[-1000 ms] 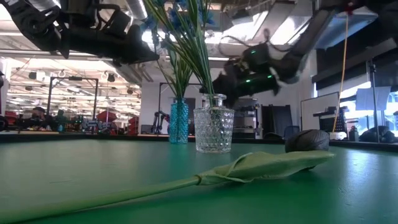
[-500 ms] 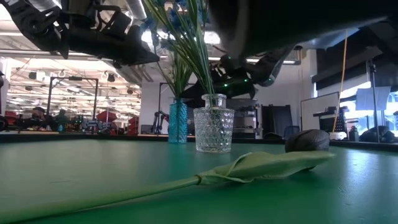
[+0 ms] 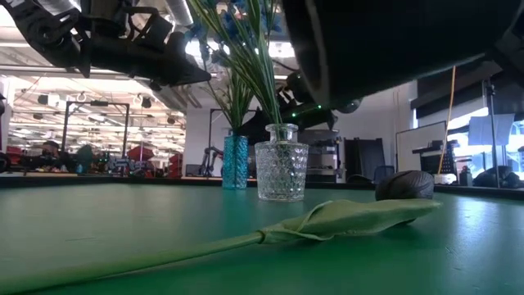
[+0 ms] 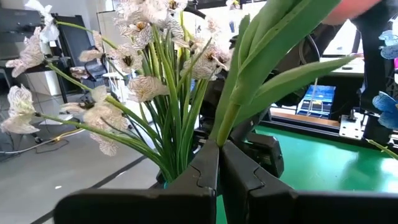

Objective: Sort flowers into vase by color
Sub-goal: Put the pink flowers into the blue transparent vase

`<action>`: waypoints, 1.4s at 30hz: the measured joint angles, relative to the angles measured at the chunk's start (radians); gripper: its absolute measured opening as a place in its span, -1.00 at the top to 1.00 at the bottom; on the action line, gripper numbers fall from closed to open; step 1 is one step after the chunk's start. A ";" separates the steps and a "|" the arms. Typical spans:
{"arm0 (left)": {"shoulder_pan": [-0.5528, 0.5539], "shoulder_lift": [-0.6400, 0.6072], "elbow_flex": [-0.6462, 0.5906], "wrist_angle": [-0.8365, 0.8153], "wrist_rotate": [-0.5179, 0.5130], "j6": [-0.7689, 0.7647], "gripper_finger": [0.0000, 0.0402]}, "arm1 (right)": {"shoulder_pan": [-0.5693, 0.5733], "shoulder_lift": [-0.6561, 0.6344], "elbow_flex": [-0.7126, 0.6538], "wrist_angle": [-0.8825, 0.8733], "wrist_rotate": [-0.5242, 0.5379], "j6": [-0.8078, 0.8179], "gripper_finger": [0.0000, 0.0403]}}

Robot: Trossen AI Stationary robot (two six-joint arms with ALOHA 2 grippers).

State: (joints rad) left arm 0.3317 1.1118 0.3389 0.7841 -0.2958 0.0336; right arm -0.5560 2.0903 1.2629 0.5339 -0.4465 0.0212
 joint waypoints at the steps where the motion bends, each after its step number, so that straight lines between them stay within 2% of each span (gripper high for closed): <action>1: 0.000 0.000 0.000 0.000 0.001 -0.001 1.00 | 0.001 0.000 0.000 0.000 0.002 -0.002 -0.73; 5: 0.000 0.000 0.000 0.000 0.002 -0.005 1.00 | 0.008 0.000 0.000 0.001 0.010 -0.025 -0.72; 8: 0.000 0.000 0.000 0.000 0.002 -0.006 1.00 | 0.008 0.000 0.000 0.002 0.010 -0.026 -0.60; 11: 0.000 0.000 0.000 0.000 0.016 -0.010 1.00 | 0.009 0.000 0.000 0.000 0.007 -0.026 -0.33; 17: 0.000 0.000 0.000 0.000 0.027 -0.023 1.00 | 0.008 -0.002 0.004 0.002 0.007 -0.020 0.36; 20: 0.000 0.000 0.000 -0.004 0.028 -0.025 1.00 | 0.007 -0.002 0.004 -0.001 0.001 -0.002 0.42; 23: 0.000 0.000 0.000 -0.009 0.039 -0.032 1.00 | 0.006 -0.002 0.003 -0.004 -0.005 0.000 0.65; 33: 0.000 0.000 0.000 -0.023 0.053 -0.054 1.00 | 0.006 -0.003 0.001 -0.004 -0.018 -0.003 0.99; 37: -0.001 0.000 0.000 -0.036 0.055 -0.054 1.00 | 0.005 -0.004 0.000 -0.008 -0.073 0.003 0.92; 42: 0.000 0.000 0.000 -0.043 0.052 -0.057 1.00 | 0.005 -0.004 0.000 0.001 -0.094 0.088 0.77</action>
State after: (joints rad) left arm 0.3313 1.1118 0.3393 0.7407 -0.2443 -0.0234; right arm -0.5507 2.0861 1.2625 0.5344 -0.5409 0.1089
